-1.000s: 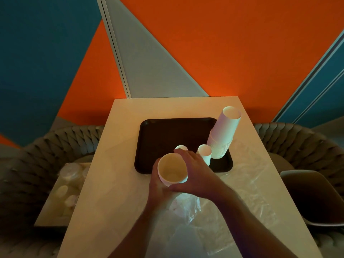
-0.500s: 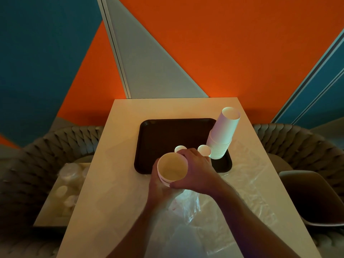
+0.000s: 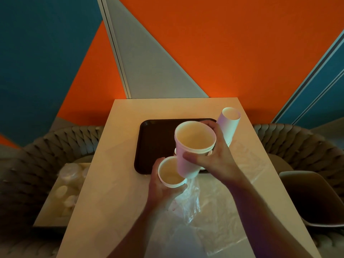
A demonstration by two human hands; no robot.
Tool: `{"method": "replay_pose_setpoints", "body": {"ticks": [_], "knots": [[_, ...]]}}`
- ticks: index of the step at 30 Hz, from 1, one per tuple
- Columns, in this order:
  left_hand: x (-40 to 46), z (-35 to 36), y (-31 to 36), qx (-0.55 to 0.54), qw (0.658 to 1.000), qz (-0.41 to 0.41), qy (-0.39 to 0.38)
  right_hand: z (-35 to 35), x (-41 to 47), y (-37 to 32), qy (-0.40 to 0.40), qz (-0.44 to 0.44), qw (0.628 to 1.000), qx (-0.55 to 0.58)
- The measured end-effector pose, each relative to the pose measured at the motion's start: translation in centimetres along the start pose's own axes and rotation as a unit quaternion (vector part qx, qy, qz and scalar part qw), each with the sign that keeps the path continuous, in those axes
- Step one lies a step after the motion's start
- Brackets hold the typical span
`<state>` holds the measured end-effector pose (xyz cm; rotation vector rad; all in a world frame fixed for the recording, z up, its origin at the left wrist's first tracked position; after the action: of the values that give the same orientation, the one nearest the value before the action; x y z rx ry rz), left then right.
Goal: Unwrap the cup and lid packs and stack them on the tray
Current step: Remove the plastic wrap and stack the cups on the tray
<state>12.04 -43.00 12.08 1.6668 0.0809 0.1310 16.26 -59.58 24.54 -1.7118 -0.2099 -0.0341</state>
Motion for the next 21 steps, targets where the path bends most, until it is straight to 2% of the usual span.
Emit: {"method": "replay_pose_setpoints", "body": {"ticks": [4, 11, 17, 21], "knots": [[-0.1, 0.1, 0.2, -0.016, 1.0, -0.005, 0.006, 0.6, -0.8, 2.2, 0.007, 0.024, 1.0, 0.005], [0.1, 0.4, 0.2, -0.016, 1.0, -0.024, 0.008, 2.1, -1.8, 5.7, -0.045, 0.063, 0.997, -0.026], [-0.1, 0.4, 0.6, -0.022, 1.0, -0.018, 0.003, 1.4, -1.3, 5.4, -0.01, 0.075, 0.997, -0.03], [-0.1, 0.4, 1.3, -0.005, 1.0, 0.014, 0.017, -0.3, -0.7, 3.9, 0.039, 0.035, 0.993, -0.109]]}}
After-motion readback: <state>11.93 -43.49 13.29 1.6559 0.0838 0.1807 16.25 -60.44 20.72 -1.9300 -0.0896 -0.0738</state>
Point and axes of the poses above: each hand's wrist, its own x-axis towards the middle knuckle, its own z-axis out of the palm, y = z × x, the point moved 2 cm from there along x, towards the middle knuckle, and after that the axes turned 1 degree about -y, right-handed, at the moved point
